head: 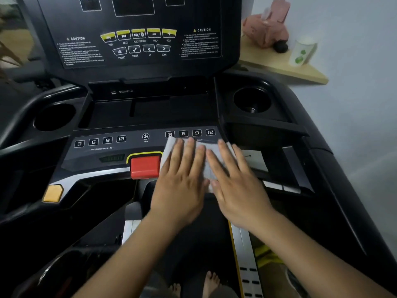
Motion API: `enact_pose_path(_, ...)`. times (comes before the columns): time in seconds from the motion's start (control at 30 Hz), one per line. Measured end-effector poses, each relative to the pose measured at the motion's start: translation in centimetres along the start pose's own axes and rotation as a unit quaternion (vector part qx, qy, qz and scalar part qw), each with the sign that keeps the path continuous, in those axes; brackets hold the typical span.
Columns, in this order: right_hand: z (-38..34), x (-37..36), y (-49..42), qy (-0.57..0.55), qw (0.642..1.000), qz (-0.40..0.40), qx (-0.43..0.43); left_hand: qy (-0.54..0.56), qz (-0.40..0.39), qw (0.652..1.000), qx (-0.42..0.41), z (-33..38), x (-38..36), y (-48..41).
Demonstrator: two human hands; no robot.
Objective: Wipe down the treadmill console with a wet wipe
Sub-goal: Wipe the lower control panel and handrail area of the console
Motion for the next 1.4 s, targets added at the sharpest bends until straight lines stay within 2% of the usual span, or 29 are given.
enact_pose_path(0.2,0.7,-0.2,-3.1,-0.073,0.994,-0.081,-0.014,-0.022,-0.042,0.999,0.016,-1.7,0.6,-2.8)
enact_pose_path(0.33,0.4,0.3,-5.5,-0.032,0.996,-0.087,-0.015,0.006,-0.108,0.994,0.022,-4.1,1.1,-5.5)
enact_pose_path(0.43,0.3,0.2,-4.2,0.005,0.998,-0.065,0.009,0.025,-0.07,0.997,0.01,-3.2,1.1,-4.1)
enact_pose_path(0.53,0.1,-0.5,-0.6,0.03,0.999,-0.027,0.026,-0.007,-0.01,0.999,-0.031,-0.8,0.4,-0.8)
enact_pose_path(0.67,0.7,-1.1,0.4,0.03,0.999,-0.035,0.017,-0.009,0.009,0.999,-0.038,-1.0,0.4,-0.2)
enact_pose_path(0.77,0.7,0.0,-3.9,-0.006,0.999,-0.05,0.0,-0.023,-0.014,0.999,-0.034,-2.6,1.0,-2.3)
enact_pose_path(0.9,0.1,0.6,-7.2,0.033,0.998,-0.046,0.011,-0.021,-0.028,0.999,-0.035,-3.3,1.4,-2.9)
enact_pose_path(1.03,-0.5,-0.1,-3.9,0.073,0.996,-0.012,0.044,-0.048,-0.027,0.998,0.002,-2.1,0.4,-0.5)
enact_pose_path(1.1,-0.5,-0.5,-1.4,0.048,0.998,-0.008,0.046,-0.048,-0.041,0.998,0.008,-0.7,-0.4,1.1)
enact_pose_path(1.23,1.4,-0.9,-1.0,-0.072,0.994,-0.082,-0.016,0.014,-0.032,0.999,0.006,1.1,0.4,1.8)
enact_pose_path(1.3,1.3,-0.4,-3.3,-0.057,0.996,-0.069,-0.028,-0.015,-0.071,0.997,0.009,0.0,0.6,-0.1)
enact_pose_path(1.4,0.5,0.6,-7.8,-0.05,0.996,-0.062,-0.05,-0.054,-0.086,0.995,0.005,-3.0,1.4,-3.6)
Point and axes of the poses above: each hand's wrist, its own y-axis away from the middle knuckle, its own x-axis out of the back of the hand, z = x × y, the point moved 7 cm from there along -y, towards the middle knuckle, and after that the axes turned 12 degrees about y, right-handed, at the moved point
